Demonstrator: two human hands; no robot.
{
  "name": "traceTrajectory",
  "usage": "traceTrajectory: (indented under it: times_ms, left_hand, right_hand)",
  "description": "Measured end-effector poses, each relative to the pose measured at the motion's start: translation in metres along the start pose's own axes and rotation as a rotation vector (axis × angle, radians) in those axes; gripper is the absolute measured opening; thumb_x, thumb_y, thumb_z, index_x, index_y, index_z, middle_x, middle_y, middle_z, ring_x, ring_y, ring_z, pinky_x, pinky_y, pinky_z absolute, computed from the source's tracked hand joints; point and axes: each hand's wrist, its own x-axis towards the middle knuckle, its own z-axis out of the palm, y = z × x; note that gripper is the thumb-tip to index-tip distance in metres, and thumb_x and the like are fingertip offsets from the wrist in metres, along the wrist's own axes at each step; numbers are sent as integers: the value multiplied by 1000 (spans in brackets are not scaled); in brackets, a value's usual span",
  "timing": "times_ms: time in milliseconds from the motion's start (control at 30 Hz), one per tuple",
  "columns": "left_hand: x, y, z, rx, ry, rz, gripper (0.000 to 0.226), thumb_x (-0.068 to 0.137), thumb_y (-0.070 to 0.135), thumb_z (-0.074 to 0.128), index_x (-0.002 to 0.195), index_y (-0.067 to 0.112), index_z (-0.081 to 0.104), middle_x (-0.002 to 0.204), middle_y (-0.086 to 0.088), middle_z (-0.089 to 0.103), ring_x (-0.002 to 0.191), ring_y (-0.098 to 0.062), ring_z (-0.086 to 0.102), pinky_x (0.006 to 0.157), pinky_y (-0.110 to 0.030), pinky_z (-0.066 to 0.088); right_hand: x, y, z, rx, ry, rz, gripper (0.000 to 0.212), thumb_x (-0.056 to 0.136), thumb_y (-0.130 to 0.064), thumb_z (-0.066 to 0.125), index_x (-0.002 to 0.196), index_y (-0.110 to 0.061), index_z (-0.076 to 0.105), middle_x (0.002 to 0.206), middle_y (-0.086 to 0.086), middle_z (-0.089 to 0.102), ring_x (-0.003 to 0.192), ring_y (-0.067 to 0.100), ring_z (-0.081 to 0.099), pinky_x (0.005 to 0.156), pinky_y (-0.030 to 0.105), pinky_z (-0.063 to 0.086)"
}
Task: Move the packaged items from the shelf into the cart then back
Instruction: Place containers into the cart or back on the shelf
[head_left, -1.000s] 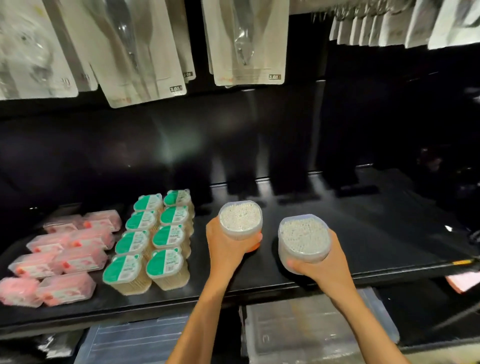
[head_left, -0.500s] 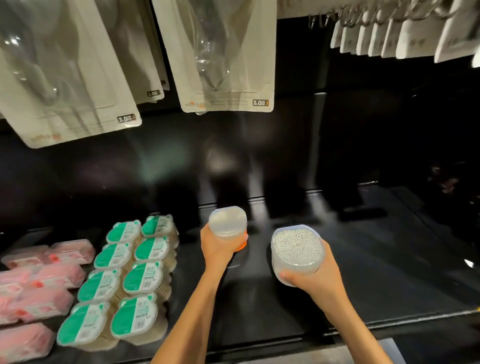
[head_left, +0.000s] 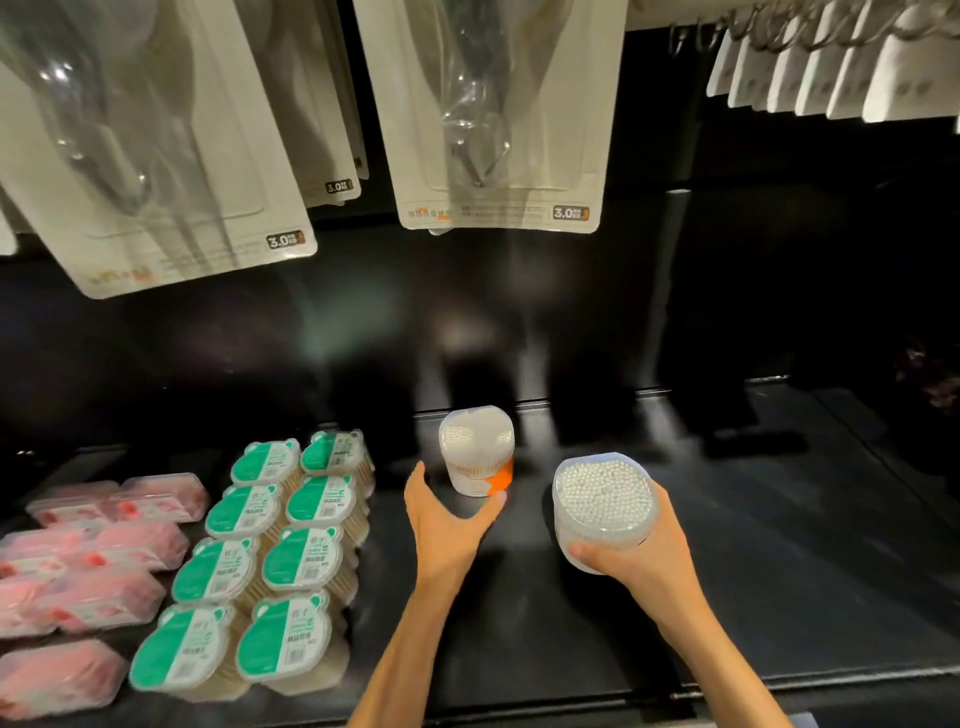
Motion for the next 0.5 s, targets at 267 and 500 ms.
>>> traceTrajectory:
  times_ms: [267, 500]
  left_hand:
    - [-46, -46, -22, 727, -249, 1024, 41, 89, 41, 53, 121, 16, 60, 127, 0, 57, 120, -15, 50, 102, -32, 43]
    - [-41, -49, -26, 883, -367, 1170, 36, 89, 40, 48, 111, 18, 65, 120, 0, 61, 112, -17, 56, 93, -28, 50]
  right_hand:
    - [26, 14, 9, -110, 6, -10, 44, 53, -17, 73, 96, -28, 68, 91, -13, 72, 86, -2, 66, 72, 7, 46]
    - [44, 37, 13, -99, -39, 6, 51, 51, -20, 77, 101, -26, 68, 96, -7, 72, 92, 6, 67, 79, 24, 51]
